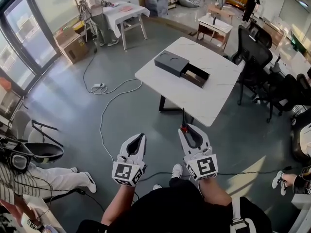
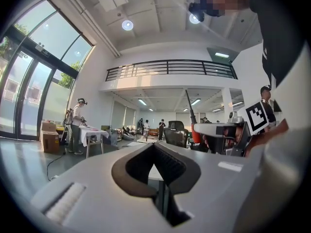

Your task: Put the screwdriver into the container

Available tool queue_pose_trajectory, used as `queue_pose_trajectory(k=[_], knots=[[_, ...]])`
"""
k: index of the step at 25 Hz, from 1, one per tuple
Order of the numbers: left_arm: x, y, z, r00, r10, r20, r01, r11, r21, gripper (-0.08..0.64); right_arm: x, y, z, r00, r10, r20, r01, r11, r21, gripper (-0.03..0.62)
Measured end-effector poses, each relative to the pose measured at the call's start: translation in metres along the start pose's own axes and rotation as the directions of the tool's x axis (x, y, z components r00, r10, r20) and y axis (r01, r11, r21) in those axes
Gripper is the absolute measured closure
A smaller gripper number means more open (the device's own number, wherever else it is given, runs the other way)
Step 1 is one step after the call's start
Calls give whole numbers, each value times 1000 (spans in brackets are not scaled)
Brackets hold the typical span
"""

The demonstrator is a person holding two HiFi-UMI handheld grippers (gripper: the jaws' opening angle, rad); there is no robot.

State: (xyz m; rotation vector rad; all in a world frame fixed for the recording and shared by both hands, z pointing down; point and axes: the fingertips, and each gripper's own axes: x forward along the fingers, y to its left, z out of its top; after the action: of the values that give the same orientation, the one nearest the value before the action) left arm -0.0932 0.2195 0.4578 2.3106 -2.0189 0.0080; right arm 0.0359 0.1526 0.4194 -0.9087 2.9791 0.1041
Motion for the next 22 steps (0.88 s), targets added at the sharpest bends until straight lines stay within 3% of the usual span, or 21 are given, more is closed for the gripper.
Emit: queue_pose_trajectory(k=[12, 22], knots=[[87, -12, -3, 999, -2, -43, 4, 1000, 28, 551, 30, -79, -20, 1000, 8, -20, -7, 999, 32, 495], [127, -14, -5, 998, -22, -65, 23, 1000, 20, 551, 45, -115, -33, 999, -17, -28, 19, 998, 66, 495]])
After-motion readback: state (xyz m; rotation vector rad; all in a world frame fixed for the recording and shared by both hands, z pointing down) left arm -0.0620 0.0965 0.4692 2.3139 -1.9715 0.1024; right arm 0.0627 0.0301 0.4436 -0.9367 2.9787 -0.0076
